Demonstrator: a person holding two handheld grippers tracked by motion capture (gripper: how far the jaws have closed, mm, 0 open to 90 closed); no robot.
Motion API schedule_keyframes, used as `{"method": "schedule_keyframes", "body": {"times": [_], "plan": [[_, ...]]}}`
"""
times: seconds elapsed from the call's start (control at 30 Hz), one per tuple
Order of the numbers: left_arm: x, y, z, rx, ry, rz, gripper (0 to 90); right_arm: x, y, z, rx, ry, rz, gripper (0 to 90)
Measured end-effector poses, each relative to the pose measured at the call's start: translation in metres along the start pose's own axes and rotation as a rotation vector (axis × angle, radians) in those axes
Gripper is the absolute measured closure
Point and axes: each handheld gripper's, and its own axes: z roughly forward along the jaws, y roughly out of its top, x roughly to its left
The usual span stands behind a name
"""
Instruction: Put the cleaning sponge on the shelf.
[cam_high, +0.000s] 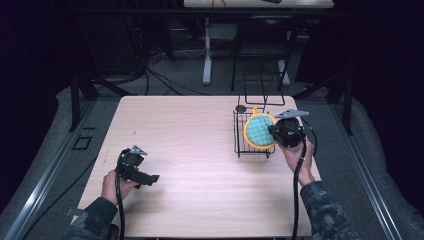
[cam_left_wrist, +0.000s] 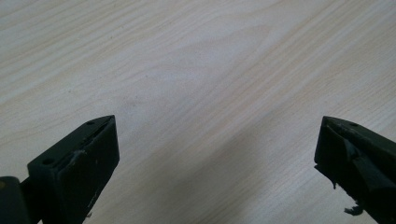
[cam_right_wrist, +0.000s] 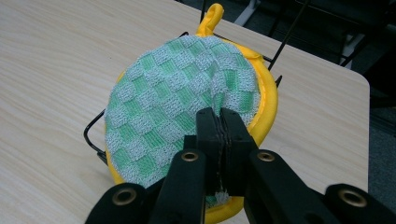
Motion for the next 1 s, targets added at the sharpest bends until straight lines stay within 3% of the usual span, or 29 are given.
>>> {"method": "schedule_keyframes", "body": {"times": [0.5, 1.0], "plan": [[0.000, 0.000, 0.000, 0.003, -0.004, 0.001, 0.0, 0.001, 0.002, 0.022, 0.026, -0.004, 0.000, 88.3], [0.000, 0.000, 0.000, 0.002, -0.003, -0.001, 0.0, -0.002, -0.002, 0.044, 0.056, -0.004, 0.059, 88.2]]}}
